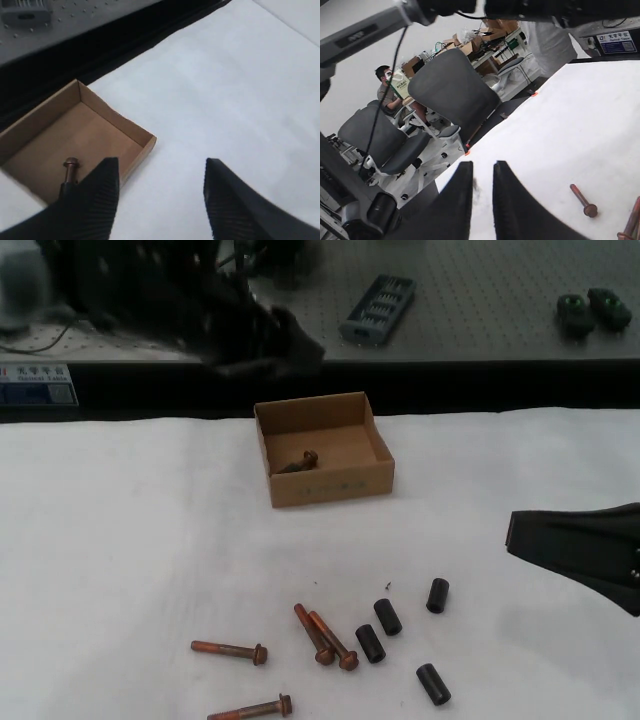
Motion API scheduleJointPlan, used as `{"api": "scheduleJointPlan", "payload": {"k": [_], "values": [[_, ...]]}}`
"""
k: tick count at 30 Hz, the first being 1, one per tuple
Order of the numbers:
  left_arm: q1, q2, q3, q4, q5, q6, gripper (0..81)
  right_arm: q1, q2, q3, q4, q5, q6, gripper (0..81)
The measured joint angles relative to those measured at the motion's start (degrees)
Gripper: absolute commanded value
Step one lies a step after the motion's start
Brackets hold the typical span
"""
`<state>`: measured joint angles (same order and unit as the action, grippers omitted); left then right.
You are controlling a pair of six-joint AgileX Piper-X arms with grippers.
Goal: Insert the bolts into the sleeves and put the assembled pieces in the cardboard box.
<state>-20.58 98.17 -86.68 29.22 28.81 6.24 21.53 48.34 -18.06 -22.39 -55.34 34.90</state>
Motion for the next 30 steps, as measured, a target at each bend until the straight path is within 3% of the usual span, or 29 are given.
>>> {"api": "scheduleJointPlan", "payload": {"k": [7,10,14,17,22,26,30], "values": [[-3.20,-12.96,4.21,7.01,-6.24,0.97,37.9,0.00,0.00,-3.37,11.34,4.47,-9.39,12.3],[-4.70,-19.25,9.14,8.11,-8.57,-0.36,37.9,0.00,0.00,-11.28,27.09,10.49,-20.14,12.3],[-5.86,-24.64,15.49,8.60,-10.55,-3.69,37.9,0.00,0.11,-16.02,38.48,16.62,-26.38,12.6],[-6.54,-29.40,19.63,9.06,-11.05,-6.24,36.6,0.00,0.37,-18.59,43.91,19.32,-28.50,13.4],[-6.73,-34.79,27.72,9.36,-11.05,-13.25,28.7,1.95,4.67,-20.61,49.39,21.43,-29.83,21.4],[-6.78,-37.47,31.38,9.36,-11.05,-16.94,22.8,4.15,6.76,-20.61,50.61,22.69,-30.28,21.4],[-6.78,-39.24,33.01,9.48,-10.92,-19.56,22.3,6.29,6.98,-20.61,50.85,24.48,-30.92,21.4]]}}
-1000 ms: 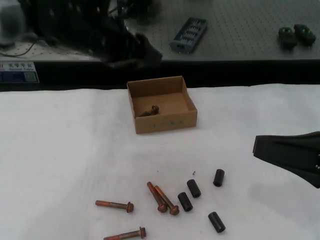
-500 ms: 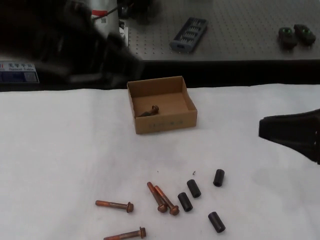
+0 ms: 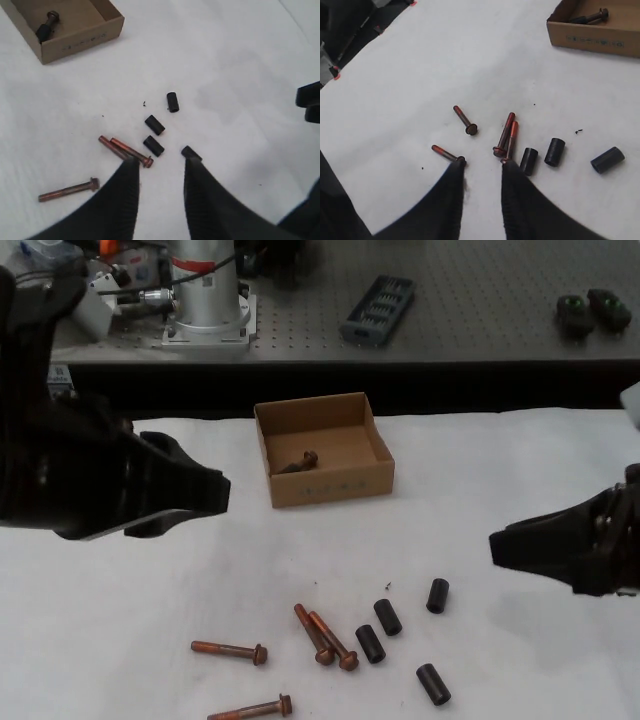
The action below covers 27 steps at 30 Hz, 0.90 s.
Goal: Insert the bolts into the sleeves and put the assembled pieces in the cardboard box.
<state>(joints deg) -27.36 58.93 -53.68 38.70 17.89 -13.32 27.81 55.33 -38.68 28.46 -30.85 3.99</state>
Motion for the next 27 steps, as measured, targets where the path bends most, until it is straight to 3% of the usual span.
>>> {"api": "scheduleJointPlan", "payload": {"k": [2,6,11,20,27], "values": [[0.00,-0.69,0.05,-0.18,1.72,-0.28,22.3,0.80,0.00,-0.10,0.00,0.36,-0.13,21.4],[0.00,-1.19,0.05,-0.26,11.74,0.32,22.3,1.47,0.00,-0.15,0.00,0.60,-0.11,21.1],[-0.08,-1.34,0.05,-0.26,13.82,1.70,22.3,1.62,0.00,-0.26,0.00,0.60,-0.11,21.1],[-0.08,-1.34,0.05,1.43,3.19,12.87,22.3,1.62,0.00,-0.26,0.00,0.60,-0.11,21.1],[0.03,2.44,0.49,9.59,-10.78,33.73,22.3,1.62,0.00,-0.26,0.00,0.69,-0.11,21.1]]}}
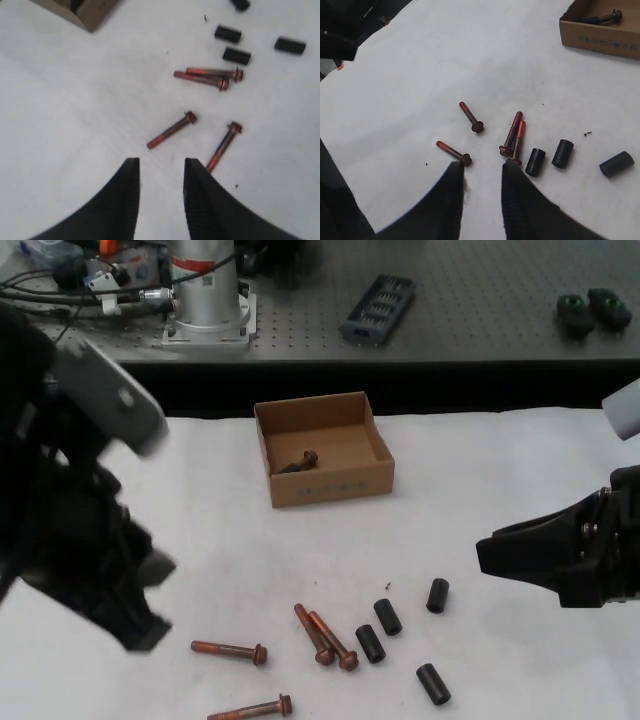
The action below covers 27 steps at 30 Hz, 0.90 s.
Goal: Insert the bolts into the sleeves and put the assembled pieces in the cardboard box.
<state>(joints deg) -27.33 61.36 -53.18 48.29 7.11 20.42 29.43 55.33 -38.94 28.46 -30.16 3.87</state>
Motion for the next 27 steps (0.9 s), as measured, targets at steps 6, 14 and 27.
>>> {"api": "scheduleJointPlan", "payload": {"k": [6,14,27], "values": [[0.00,8.23,0.82,2.41,-0.20,6.17,22.3,0.00,0.00,0.00,0.69,0.00,0.00,21.1],[0.00,16.65,0.91,2.22,8.40,14.12,22.3,0.00,0.00,0.00,2.49,0.00,0.00,21.1],[0.00,23.14,0.91,1.19,15.02,25.89,29.7,0.00,0.00,0.00,2.97,0.00,0.33,21.1]]}}
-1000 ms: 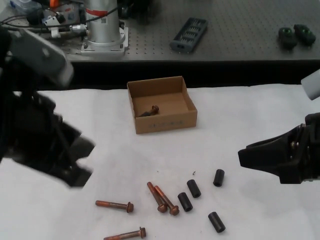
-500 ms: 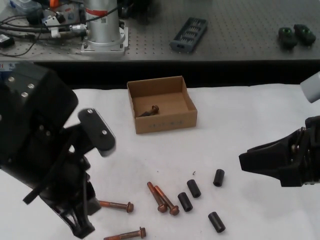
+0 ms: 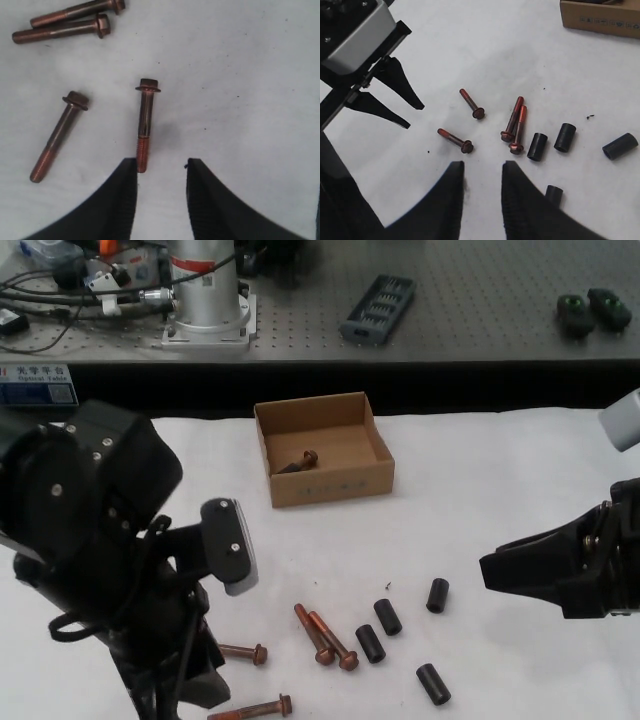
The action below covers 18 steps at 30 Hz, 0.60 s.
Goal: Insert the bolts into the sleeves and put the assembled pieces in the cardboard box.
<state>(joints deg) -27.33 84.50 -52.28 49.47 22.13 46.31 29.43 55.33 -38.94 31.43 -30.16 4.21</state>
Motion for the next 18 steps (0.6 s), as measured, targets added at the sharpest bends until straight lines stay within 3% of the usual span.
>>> {"api": "scheduleJointPlan", "payload": {"k": [18], "values": [[-2.23,6.45,0.00,-6.15,-6.12,0.62,29.5,0.00,0.00,0.00,0.01,0.00,2.59,21.1]]}}
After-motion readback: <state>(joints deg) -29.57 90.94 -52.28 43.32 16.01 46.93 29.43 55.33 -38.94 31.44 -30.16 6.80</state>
